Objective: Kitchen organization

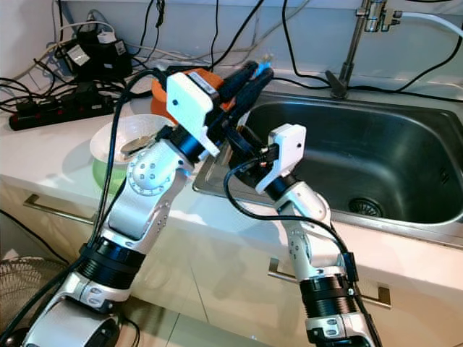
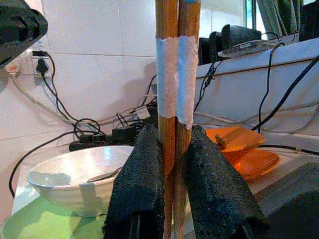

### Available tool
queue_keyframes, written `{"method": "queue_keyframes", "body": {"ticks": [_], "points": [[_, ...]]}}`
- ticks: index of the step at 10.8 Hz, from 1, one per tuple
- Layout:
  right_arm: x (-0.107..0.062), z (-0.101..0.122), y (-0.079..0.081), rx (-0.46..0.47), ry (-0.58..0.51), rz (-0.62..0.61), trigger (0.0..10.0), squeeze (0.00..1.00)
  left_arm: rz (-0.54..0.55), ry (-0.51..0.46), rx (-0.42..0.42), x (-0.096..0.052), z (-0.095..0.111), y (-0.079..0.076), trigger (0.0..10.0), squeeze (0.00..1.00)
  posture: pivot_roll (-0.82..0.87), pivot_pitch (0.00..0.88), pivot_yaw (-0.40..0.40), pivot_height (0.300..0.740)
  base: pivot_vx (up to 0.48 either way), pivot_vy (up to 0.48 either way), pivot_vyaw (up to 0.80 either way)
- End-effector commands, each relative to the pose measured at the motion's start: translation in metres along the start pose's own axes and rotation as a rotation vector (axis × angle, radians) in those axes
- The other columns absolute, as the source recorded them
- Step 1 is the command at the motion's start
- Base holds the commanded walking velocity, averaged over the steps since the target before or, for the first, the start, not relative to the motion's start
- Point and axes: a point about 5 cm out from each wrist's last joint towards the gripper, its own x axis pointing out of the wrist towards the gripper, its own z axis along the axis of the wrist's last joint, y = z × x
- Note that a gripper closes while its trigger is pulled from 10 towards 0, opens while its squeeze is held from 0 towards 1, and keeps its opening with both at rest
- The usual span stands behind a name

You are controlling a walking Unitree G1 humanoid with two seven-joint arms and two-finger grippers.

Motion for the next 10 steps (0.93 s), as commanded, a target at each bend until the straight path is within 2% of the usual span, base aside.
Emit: {"method": "queue_keyframes", "body": {"ticks": [1, 2, 5, 6, 7, 8, 10], "points": [[0.000, 0.000, -0.004, -0.001, 0.004, -0.028, 0.0, 0.00, 0.019, -0.002, 0.002, 0.001, 0.002, 0.006, 10.0, 1.00, 0.04, 0.017, 0.099, 0.740, 0.000, 0.000, 0.00], [0.000, 0.000, -0.005, -0.002, 0.005, -0.033, 0.0, 0.00, 0.019, -0.001, 0.001, 0.001, 0.002, 0.006, 10.0, 1.00, 0.04, 0.017, 0.099, 0.740, 0.000, 0.000, 0.00], [0.001, -0.002, -0.021, -0.061, 0.045, -0.137, 0.0, 0.00, 0.017, -0.013, -0.019, -0.001, 0.003, 0.006, 10.0, 1.00, 0.04, 0.017, 0.098, 0.740, 0.000, 0.000, 0.00], [0.004, 0.001, -0.033, -0.101, 0.062, -0.209, 0.0, 0.00, 0.018, -0.012, -0.037, -0.003, 0.002, 0.006, 10.0, 0.00, 0.04, 0.016, 0.098, 0.740, 0.000, 0.000, 0.00], [0.006, 0.003, -0.044, -0.138, 0.073, -0.281, 10.0, 0.00, 0.023, -0.001, -0.061, -0.005, 0.000, 0.006, 10.0, 0.00, 0.04, 0.015, 0.095, 0.740, 0.000, 0.000, 0.00], [0.008, 0.007, -0.059, -0.164, 0.076, -0.371, 10.0, 0.00, 0.039, 0.034, -0.090, -0.009, -0.006, 0.008, 10.0, 0.00, 0.04, 0.014, 0.095, 0.740, 0.000, 0.000, 0.00], [0.005, 0.005, -0.086, -0.225, 0.170, -0.515, 10.0, 0.00, 0.084, 0.214, -0.164, -0.029, -0.036, 0.016, 10.0, 0.00, 0.04, 0.016, 0.091, 0.740, 0.000, 0.000, 0.00]]}}
